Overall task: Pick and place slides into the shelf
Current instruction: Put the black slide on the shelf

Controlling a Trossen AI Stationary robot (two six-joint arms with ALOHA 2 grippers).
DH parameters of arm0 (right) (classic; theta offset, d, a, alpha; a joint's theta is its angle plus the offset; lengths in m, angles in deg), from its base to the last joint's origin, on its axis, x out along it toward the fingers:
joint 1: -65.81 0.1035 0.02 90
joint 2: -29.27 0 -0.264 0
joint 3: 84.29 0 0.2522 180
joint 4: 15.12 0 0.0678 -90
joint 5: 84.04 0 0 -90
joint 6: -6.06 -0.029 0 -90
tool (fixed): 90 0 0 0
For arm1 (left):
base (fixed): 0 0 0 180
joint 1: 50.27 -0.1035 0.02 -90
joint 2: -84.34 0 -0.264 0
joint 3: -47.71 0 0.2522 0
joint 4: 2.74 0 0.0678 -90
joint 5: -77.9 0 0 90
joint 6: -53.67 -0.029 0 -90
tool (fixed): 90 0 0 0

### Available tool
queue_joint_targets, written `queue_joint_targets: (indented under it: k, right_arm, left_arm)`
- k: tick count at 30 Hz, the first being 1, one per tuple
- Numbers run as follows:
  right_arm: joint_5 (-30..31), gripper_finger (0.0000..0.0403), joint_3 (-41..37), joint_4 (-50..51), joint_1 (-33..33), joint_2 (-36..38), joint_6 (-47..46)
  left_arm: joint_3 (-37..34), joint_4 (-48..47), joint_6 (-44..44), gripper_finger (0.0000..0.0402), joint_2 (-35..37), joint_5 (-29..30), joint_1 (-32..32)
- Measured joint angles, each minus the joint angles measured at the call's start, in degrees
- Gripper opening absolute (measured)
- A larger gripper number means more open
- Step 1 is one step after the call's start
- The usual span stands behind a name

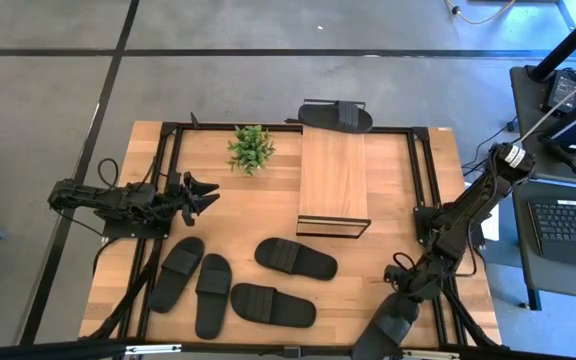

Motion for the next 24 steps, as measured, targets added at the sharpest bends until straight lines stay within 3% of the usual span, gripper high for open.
queue_joint_targets:
  k: [12, 24]
  right_arm:
    - [9.9, 0.0006, 0.0, 7.1, 0.0, 13.8, 0.6]
    - [21.3, 0.0006, 0.0, 6.1, 0.0, 29.2, 9.8]
  left_arm:
    - [0.0, 0.0, 0.0, 0.0195, 0.0, 0.9, 0.0]
    - [0.0, 0.0, 0.4, 0.0195, 0.0, 0.9, 0.0]
